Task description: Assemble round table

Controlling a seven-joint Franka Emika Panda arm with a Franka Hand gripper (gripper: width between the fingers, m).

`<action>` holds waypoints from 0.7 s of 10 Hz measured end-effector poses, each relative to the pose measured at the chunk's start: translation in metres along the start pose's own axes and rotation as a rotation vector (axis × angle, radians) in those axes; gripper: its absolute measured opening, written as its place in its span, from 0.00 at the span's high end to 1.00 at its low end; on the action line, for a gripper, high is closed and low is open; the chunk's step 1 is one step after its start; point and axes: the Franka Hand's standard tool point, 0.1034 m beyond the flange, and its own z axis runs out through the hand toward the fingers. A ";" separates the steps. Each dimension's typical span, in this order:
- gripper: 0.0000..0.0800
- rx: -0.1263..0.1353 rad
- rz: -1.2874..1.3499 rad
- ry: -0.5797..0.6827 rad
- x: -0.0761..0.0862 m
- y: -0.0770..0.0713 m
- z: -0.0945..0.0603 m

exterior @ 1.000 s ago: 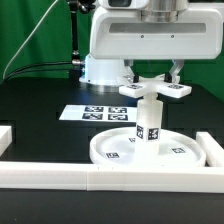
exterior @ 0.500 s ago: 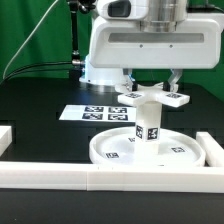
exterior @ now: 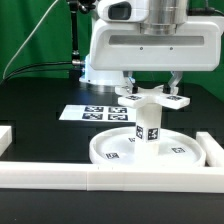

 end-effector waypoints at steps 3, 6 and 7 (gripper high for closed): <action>0.45 0.000 0.000 0.000 0.000 0.000 0.000; 0.45 0.000 0.022 0.000 0.000 0.000 0.000; 0.45 0.007 0.084 0.000 0.000 -0.001 0.000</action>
Offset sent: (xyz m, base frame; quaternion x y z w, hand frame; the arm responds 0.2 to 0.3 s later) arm 0.0000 0.0000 0.0000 0.0000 0.0000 0.0000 1.0000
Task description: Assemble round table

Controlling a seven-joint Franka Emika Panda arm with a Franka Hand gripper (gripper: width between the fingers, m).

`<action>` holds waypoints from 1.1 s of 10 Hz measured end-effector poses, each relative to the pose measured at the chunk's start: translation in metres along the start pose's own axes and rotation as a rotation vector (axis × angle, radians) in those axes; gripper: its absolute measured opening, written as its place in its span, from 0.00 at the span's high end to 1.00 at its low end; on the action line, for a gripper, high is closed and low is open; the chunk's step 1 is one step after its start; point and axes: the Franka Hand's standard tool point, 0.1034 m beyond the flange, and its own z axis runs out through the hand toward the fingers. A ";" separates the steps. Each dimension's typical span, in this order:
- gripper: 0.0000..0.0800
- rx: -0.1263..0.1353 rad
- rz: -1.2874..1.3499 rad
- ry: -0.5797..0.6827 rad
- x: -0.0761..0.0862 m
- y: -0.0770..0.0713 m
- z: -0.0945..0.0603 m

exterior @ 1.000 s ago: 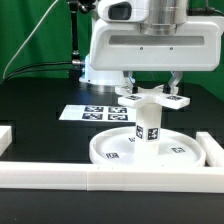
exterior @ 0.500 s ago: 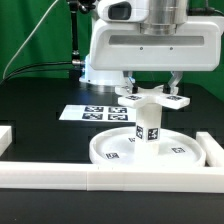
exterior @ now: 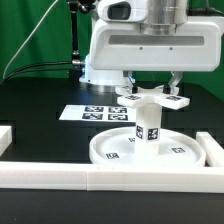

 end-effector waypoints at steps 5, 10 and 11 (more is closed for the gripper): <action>0.45 0.034 0.545 0.036 0.000 -0.002 0.001; 0.45 0.088 1.018 0.035 0.000 -0.002 0.001; 0.45 0.090 1.073 0.033 0.000 -0.002 0.001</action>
Offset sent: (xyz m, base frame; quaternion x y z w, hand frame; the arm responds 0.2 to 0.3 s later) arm -0.0167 0.0015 -0.0091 0.0126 0.0090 0.2553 0.9667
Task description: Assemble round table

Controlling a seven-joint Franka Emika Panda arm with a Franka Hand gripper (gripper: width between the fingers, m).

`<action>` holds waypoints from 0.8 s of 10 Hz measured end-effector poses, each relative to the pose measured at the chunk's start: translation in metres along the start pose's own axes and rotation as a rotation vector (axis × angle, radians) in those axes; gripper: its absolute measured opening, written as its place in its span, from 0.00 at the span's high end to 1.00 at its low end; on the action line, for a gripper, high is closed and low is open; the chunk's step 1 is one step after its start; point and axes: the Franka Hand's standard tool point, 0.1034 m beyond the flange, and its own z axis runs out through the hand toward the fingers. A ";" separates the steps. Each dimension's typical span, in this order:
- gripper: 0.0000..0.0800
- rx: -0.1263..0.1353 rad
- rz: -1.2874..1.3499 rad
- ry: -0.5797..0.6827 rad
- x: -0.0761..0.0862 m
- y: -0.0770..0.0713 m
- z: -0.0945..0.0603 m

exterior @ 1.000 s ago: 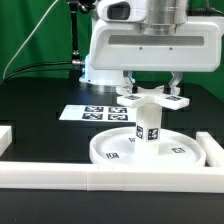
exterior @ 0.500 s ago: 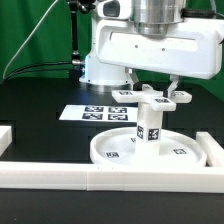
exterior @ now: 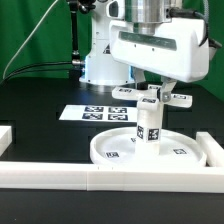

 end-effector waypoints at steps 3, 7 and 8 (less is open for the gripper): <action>0.45 0.011 0.184 -0.009 0.001 0.000 0.000; 0.45 0.132 0.623 -0.016 0.000 0.001 0.001; 0.45 0.137 0.727 -0.027 0.000 0.001 0.001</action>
Offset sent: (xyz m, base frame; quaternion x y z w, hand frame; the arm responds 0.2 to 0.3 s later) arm -0.0108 -0.0128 -0.0081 0.0523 -0.0138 0.2207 0.9738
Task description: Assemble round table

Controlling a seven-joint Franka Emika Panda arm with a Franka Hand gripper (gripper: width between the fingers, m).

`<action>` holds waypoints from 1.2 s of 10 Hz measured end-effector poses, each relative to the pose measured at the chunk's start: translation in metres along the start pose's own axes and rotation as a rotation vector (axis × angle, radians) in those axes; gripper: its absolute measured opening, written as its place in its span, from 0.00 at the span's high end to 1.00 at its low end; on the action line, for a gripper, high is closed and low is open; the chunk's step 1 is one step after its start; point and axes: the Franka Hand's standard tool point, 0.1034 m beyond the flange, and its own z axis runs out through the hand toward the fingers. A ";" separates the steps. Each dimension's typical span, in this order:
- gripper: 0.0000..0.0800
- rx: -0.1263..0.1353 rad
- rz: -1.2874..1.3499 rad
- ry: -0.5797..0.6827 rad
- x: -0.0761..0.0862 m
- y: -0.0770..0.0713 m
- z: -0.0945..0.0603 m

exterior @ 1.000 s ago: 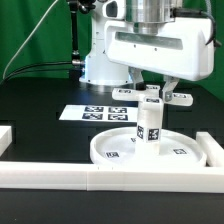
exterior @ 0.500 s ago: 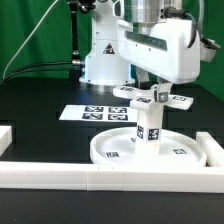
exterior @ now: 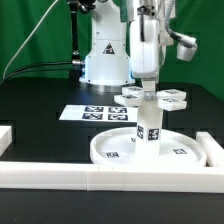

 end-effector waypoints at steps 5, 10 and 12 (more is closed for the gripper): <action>0.25 0.009 0.004 -0.020 -0.003 -0.001 -0.007; 0.19 0.023 -0.083 -0.048 -0.011 0.003 -0.024; 0.19 -0.017 -0.310 -0.033 -0.012 0.005 -0.022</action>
Offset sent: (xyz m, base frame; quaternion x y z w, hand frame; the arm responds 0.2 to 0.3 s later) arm 0.0000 0.0000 0.0000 0.0000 0.0000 0.0000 1.0000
